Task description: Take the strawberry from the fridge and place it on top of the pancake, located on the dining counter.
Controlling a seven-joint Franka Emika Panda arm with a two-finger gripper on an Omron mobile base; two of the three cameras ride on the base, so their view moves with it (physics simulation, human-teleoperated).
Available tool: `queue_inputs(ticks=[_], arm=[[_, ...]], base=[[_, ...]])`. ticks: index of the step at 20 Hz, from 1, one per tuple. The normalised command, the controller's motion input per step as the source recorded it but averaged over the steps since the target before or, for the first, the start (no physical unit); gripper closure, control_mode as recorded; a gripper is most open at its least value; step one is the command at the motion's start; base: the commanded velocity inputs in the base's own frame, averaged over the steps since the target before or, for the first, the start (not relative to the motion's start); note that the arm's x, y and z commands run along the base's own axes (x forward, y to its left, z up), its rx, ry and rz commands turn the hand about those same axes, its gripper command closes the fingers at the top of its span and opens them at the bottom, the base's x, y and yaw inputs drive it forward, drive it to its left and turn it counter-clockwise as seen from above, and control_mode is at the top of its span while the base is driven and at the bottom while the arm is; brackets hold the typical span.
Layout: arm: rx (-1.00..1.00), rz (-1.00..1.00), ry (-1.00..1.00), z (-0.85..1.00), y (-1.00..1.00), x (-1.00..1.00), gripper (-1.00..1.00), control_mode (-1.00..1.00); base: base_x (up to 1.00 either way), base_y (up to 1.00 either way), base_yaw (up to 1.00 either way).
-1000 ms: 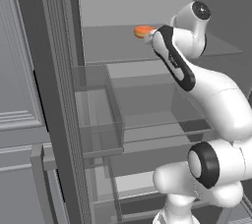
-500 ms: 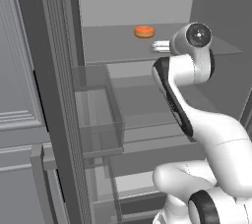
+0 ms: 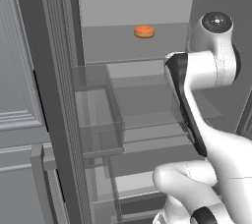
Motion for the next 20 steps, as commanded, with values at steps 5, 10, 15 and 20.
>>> queue_inputs(ticks=[5, 10, 15, 20], arm=[[0.0, 0.09, 0.37, -0.58, 0.0, -0.88, 1.0, -1.0], [0.15, 0.02, 0.05, -0.65, 0.0, -0.27, 1.0, -1.0], [0.17, 0.0, 0.0, -0.41, 0.0, -0.17, 1.0, -1.0], [0.0, 0.0, 0.0, -0.04, 0.0, -0.22, 1.0, -1.0]], base=[[0.0, 0.0, 0.0], [0.0, 0.0, 0.0], [0.0, 0.0, 0.0], [0.0, 0.0, 0.0]])
